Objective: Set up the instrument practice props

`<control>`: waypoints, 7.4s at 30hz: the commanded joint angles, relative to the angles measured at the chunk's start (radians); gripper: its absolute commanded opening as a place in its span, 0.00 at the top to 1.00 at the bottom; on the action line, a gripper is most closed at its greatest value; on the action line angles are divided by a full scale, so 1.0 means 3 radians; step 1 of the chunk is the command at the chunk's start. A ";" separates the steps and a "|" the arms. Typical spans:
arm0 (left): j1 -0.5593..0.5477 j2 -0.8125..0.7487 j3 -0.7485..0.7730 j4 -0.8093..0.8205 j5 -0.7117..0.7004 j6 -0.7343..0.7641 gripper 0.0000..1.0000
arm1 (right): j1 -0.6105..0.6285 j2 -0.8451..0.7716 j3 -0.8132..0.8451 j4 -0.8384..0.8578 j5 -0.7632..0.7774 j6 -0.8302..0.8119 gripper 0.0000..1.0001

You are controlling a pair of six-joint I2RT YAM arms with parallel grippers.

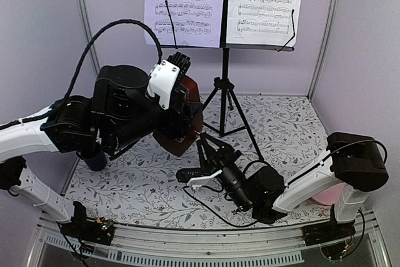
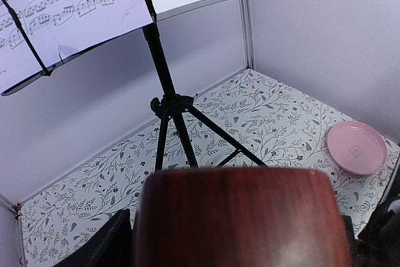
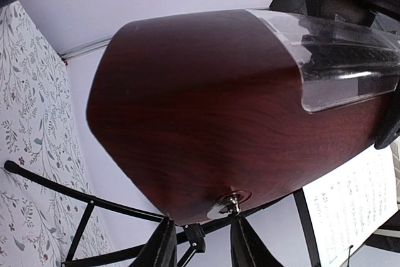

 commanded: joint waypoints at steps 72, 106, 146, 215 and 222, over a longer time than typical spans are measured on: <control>-0.0052 -0.0239 0.0113 0.0154 0.0029 -0.0030 0.80 | 0.0082 -0.0236 0.0173 0.0947 -0.0237 -0.0348 0.85; -0.0085 -0.0374 -0.0300 0.0717 0.0319 0.0432 0.86 | 0.0021 -0.0688 -0.0025 0.0347 -0.0191 0.0966 1.00; 0.1037 -0.0352 -0.1809 0.2443 0.1790 0.0198 0.86 | -0.0294 -0.2006 -0.0122 -0.3454 -0.1317 0.4756 0.01; 0.1572 0.0609 -0.2646 0.3893 0.3200 0.0196 0.56 | -0.1770 -0.0868 0.0724 -0.4951 -0.2945 0.7537 0.05; 0.1573 0.0523 -0.2860 0.4053 0.3261 0.0189 0.68 | -0.1769 -0.0728 0.0601 -0.5029 -0.2837 0.7452 0.05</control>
